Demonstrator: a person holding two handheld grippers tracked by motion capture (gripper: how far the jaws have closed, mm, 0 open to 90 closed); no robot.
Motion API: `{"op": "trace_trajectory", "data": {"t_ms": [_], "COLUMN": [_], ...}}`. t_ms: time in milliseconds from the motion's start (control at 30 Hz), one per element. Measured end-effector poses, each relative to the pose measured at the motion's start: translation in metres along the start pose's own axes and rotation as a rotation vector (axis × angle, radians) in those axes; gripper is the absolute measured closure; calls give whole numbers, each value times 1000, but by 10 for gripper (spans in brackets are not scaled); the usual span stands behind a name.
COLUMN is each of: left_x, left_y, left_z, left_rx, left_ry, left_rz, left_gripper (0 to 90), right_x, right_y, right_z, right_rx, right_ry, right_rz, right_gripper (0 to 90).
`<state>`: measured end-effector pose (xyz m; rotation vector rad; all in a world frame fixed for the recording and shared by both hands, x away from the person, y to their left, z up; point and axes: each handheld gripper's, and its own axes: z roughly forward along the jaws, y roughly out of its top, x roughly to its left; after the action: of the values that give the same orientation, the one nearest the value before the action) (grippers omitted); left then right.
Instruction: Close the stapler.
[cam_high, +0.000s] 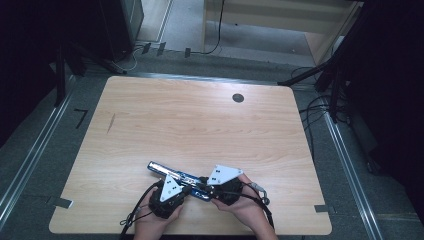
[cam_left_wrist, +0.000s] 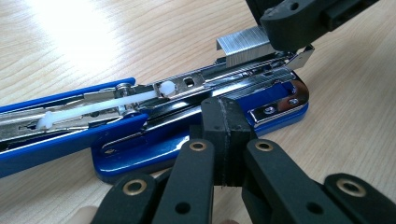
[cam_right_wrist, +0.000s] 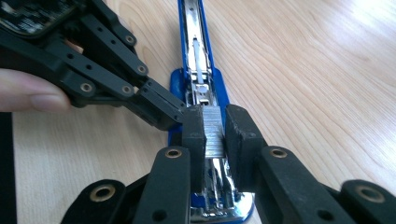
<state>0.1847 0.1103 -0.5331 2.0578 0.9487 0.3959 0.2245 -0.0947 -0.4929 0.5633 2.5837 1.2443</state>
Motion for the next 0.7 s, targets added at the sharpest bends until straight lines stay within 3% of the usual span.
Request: {"op": "trace_trajectory", "data": {"t_ms": [233, 700], "left_x": [0, 0], "left_y": [0, 0], "left_z": [0, 0], "left_rx": [0, -2], "left_ry": [-1, -1], "left_rz": [0, -1], "left_gripper": [900, 900], "right_x": [-2, -1], "right_y": [-1, 0], "right_z": [4, 3], "right_rx": [60, 66], "right_ry": [-12, -4], "right_rz": [3, 0], "right_gripper": [797, 798]}}
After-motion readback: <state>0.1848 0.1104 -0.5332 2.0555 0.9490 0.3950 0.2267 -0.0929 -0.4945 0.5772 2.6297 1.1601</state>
